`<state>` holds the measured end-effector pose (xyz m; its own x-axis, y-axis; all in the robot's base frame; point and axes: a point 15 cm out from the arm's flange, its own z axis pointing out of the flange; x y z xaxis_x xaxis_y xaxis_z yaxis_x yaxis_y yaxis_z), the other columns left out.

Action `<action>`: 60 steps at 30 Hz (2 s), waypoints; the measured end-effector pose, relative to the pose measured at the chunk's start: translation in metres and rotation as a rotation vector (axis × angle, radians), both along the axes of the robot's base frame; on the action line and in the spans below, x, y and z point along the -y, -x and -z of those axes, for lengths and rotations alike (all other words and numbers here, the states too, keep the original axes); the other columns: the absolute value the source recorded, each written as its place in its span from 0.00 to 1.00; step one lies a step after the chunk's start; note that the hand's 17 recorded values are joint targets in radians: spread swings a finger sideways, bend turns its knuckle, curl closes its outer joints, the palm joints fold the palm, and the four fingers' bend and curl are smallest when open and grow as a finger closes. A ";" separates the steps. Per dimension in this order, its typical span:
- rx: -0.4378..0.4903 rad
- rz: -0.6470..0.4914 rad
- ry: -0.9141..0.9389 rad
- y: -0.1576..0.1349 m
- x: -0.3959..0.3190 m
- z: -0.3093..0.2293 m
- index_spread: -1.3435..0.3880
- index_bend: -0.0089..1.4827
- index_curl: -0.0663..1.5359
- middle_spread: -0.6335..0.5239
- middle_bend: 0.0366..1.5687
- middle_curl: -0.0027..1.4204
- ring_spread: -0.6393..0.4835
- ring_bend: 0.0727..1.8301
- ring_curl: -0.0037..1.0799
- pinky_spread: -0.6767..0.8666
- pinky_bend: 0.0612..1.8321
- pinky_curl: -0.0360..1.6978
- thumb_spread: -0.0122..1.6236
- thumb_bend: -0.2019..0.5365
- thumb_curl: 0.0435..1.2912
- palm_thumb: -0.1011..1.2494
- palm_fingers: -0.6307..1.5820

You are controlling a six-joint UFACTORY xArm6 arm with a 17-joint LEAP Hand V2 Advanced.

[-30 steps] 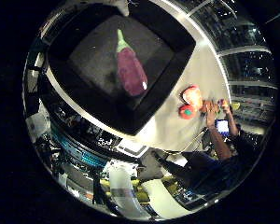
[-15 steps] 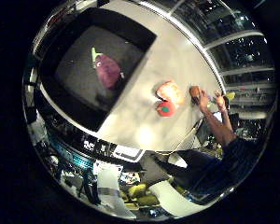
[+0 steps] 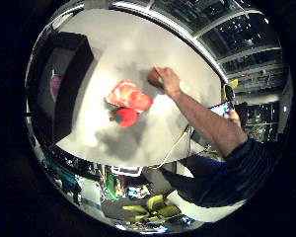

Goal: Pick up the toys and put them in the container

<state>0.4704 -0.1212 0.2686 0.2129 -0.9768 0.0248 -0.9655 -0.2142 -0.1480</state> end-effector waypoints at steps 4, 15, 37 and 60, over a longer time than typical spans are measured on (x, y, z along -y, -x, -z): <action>-0.031 0.012 0.036 -0.005 0.026 0.033 0.53 0.11 0.20 0.60 0.10 0.23 0.76 0.10 0.24 0.75 0.25 0.20 0.58 0.23 0.20 0.39 0.30; -0.115 0.043 0.039 -0.020 0.076 0.116 0.54 0.11 0.20 0.59 0.11 0.23 0.75 0.10 0.24 0.75 0.24 0.20 0.58 0.23 0.20 0.40 0.31; -0.191 0.035 0.050 -0.062 0.097 0.215 0.60 0.24 0.27 0.59 0.09 0.21 0.74 0.05 0.20 0.73 0.16 0.18 0.58 0.24 0.20 0.43 0.37; -0.065 0.104 0.184 -0.017 0.120 0.049 0.55 0.82 0.43 0.33 0.33 0.28 0.57 0.06 0.08 0.69 0.06 0.11 0.57 0.28 0.31 0.84 0.50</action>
